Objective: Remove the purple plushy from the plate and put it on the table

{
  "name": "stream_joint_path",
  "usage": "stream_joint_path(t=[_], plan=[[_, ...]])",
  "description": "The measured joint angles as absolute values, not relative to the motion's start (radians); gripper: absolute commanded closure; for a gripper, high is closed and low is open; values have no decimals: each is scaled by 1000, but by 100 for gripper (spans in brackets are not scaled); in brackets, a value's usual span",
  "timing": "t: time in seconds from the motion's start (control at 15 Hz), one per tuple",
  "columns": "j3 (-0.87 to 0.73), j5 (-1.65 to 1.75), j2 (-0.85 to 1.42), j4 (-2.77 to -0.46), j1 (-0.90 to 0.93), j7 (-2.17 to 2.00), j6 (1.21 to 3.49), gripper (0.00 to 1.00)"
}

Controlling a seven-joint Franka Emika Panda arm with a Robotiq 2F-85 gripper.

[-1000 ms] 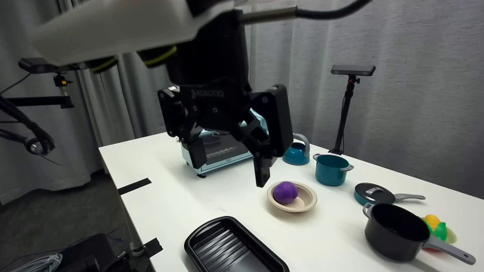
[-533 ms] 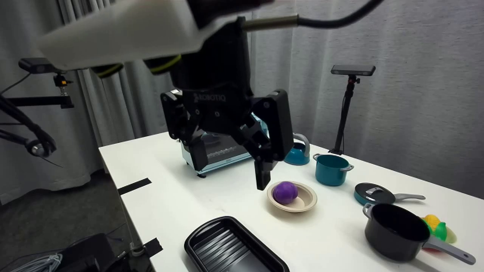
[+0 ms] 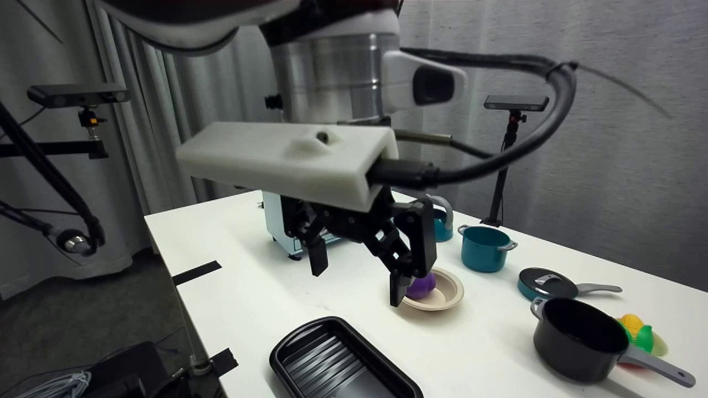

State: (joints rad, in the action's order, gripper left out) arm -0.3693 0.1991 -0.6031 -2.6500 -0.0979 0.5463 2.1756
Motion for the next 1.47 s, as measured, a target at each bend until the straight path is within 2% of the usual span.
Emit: stream_joint_path(t=[0.6,1.47], plan=[[-304,-5,-271,-2542,1,546,2420,0],[-146,-126,225,-2088,-38,481,2428,0]])
